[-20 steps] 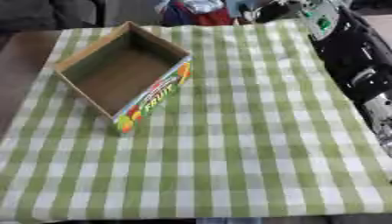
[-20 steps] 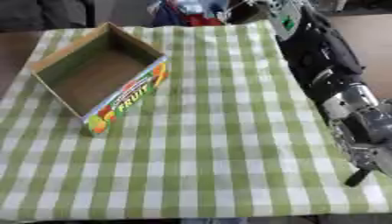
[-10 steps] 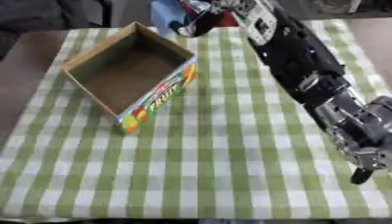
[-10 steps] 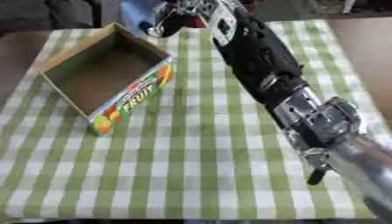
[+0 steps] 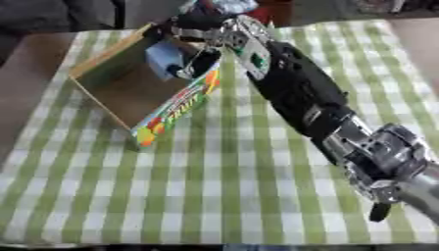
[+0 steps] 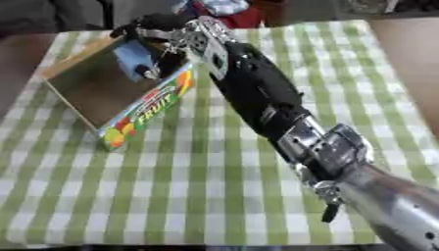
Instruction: Pick up objects on the table and place them in the box.
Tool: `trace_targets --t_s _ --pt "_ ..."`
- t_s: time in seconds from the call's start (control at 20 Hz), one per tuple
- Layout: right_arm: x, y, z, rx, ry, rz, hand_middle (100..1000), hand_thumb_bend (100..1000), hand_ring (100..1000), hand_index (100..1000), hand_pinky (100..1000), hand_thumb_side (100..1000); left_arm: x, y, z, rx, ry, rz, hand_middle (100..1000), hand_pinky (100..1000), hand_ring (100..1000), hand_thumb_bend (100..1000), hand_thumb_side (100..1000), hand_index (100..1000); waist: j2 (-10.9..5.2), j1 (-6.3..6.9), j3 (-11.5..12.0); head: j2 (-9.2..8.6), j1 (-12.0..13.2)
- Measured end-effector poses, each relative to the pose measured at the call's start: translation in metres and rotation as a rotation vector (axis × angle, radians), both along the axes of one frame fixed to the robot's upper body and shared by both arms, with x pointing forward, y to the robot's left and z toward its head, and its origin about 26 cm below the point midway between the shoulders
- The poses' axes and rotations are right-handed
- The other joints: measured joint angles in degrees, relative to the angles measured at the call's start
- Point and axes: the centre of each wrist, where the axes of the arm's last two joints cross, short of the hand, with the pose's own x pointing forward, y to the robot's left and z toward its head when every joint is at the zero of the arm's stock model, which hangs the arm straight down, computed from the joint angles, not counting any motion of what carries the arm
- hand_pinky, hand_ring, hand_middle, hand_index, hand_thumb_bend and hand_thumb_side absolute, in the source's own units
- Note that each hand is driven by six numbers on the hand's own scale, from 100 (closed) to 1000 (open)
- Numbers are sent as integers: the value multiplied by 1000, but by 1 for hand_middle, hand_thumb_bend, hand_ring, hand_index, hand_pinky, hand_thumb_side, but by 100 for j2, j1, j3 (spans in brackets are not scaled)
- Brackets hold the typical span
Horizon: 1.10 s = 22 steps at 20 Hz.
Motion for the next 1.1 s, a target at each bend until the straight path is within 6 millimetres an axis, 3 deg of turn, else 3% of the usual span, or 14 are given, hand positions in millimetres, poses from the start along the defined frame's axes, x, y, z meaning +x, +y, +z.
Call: trace_targets --t_s 0.05,0.25,0.5,0.75,0.9,1.1 --pt "0 1 0 -2 -20 -3 991 400 956 1000 932 346 0 0 0 0 0 -1 635 636 691 125 692 846 0 0 -3 0 2" --pt "-1 2 0 -2 -102 -7 1000 444 957 1000 930 367 0 0 0 0 0 -1 635 635 691 126 691 846 -1 2 -17 1 19" --pt "-4 4 8 72 -184 12 956 375 930 1000 887 383 0 0 -1 0 2 0 635 635 690 126 690 845 -30 15 -103 2 92" --pt "-10 -8 35 348 -197 8 925 257 901 1000 801 378 -1 3 -4 -6 13 16 634 635 690 125 689 845 -89 -8 -296 2 268" --pt "-24 -22 57 558 -163 36 910 206 889 1000 778 378 -1 6 -6 -11 18 34 635 635 690 125 689 845 -116 -20 -470 2 418" --pt "-56 -43 79 794 -114 120 893 163 864 993 755 380 -1 10 -9 -20 27 63 635 635 690 124 688 845 -149 -25 -734 3 665"
